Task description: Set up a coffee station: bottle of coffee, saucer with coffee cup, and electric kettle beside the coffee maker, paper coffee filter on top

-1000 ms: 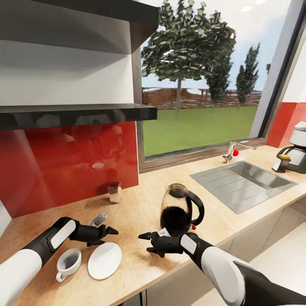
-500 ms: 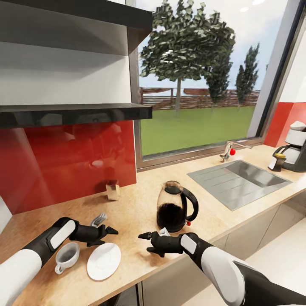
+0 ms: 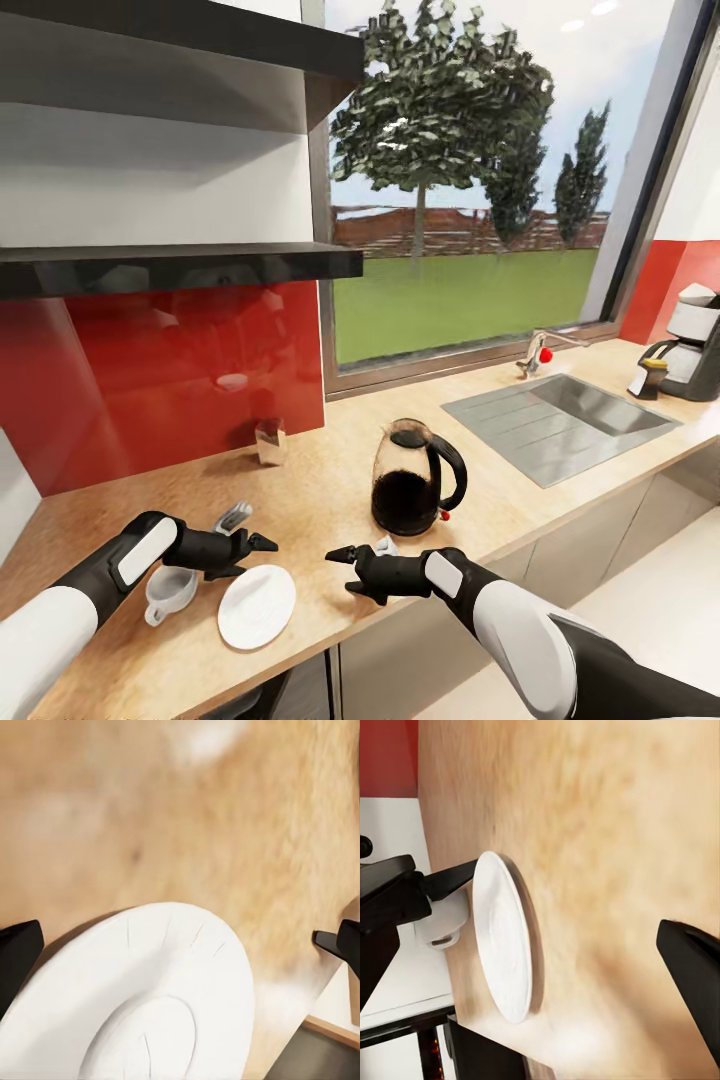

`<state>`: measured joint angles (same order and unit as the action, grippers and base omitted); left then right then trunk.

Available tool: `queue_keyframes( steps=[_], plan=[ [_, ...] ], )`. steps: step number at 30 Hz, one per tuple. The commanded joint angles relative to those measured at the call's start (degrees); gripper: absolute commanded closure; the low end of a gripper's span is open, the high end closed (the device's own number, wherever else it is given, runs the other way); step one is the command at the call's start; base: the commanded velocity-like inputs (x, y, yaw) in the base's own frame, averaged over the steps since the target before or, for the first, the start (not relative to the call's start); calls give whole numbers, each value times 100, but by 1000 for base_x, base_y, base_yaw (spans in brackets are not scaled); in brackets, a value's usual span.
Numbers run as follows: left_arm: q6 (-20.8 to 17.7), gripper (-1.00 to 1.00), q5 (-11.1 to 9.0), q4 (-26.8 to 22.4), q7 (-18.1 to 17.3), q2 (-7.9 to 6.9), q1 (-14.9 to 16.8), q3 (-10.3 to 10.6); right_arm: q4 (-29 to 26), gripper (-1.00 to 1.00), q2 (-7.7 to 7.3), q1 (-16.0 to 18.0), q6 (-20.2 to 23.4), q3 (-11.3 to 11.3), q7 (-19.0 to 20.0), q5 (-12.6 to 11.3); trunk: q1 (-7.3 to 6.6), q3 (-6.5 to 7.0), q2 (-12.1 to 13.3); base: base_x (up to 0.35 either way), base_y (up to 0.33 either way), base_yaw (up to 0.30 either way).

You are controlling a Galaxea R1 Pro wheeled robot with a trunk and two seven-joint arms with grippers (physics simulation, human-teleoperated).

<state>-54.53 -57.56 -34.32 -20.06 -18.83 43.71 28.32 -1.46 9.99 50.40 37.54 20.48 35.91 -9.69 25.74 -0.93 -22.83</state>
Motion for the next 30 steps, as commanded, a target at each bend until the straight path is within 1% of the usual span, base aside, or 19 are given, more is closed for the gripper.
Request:
queue_keyframes(
  steps=[1, 12, 21, 26, 27, 28, 29, 30],
  plan=[
    [13, -100, 96, -3, -42, -7, 4, 37, -3, -100, 1, -2, 34, -123, -31, 11, 4, -11, -9, -1, 0, 0],
    [-7, -100, 96, 6, -33, -8, 4, 38, -3, -100, 1, -3, 34, -123, -31, 13, 4, -11, -9, 0, 0, 0],
    [-21, -100, 96, 13, -41, -57, -2, 30, -3, -100, 1, -3, 34, -123, -23, 19, 4, -11, -9, 0, 0, 0],
    [-22, -100, 61, -66, -70, -78, 76, -2, -3, -100, 1, -3, 34, -123, -22, 20, 4, -11, -9, 0, 0, 0],
    [-19, -100, 40, -75, -90, -76, 115, -50, -3, -100, 1, -3, 34, -123, -22, 20, 4, -11, -9, 0, 0, 0],
    [-17, -100, 19, -81, -107, -67, 182, -142, -3, -100, 1, -3, 34, -123, -22, 20, 4, -11, -9, 0, 0, 0],
    [-15, -100, -15, -98, -137, -23, 424, -467, -3, -100, 1, -3, 34, -123, -22, 20, 4, -11, -9, 0, 0, 0],
    [-14, -100, -20, -110, -145, -14, 491, -530, -3, -100, 1, -3, 34, -123, -22, 20, 4, -11, -9, 0, 0, 0]
  ],
)
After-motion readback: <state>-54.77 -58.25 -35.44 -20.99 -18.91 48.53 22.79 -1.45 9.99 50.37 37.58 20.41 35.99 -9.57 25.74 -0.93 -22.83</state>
